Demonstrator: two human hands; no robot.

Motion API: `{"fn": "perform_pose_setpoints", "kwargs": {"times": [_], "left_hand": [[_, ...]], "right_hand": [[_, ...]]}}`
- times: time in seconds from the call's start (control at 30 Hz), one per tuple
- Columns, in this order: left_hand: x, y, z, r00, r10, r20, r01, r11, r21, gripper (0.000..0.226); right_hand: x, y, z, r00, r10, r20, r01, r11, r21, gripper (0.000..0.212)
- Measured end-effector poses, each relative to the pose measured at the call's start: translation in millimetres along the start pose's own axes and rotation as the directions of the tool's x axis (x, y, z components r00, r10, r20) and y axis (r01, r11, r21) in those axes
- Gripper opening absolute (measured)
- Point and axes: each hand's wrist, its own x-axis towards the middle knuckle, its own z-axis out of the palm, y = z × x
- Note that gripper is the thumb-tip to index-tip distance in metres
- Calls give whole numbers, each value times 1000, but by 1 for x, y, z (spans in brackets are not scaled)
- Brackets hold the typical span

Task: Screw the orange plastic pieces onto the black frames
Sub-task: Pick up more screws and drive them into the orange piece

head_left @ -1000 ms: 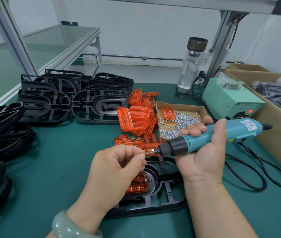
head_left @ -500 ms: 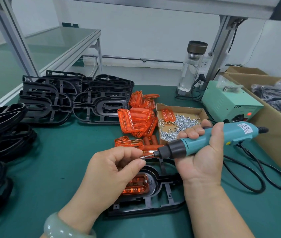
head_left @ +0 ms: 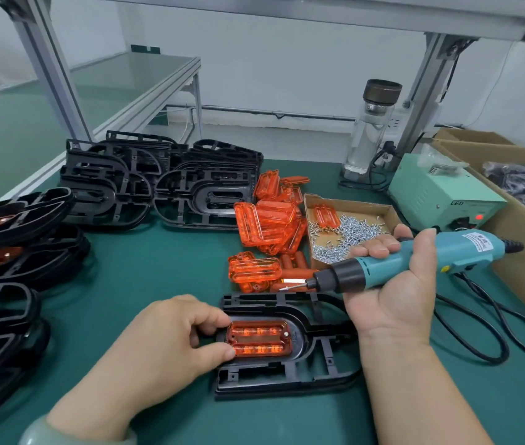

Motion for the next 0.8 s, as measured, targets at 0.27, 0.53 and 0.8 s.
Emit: {"fn": "perform_pose_setpoints", "kwargs": {"times": [0.27, 0.53, 0.8], "left_hand": [[2, -3, 8, 1000, 16, -17, -16, 1000, -19, 35], [6, 5, 25, 998, 53, -35, -54, 998, -31, 39], [7, 1, 21, 997, 64, 53, -61, 997, -46, 38]], "right_hand": [[1, -2, 0, 1000, 2, 2, -2, 1000, -22, 21], [-4, -1, 9, 1000, 30, 0, -30, 995, -96, 20], [-18, 9, 21, 994, 105, 0, -103, 973, -207, 15]]}}
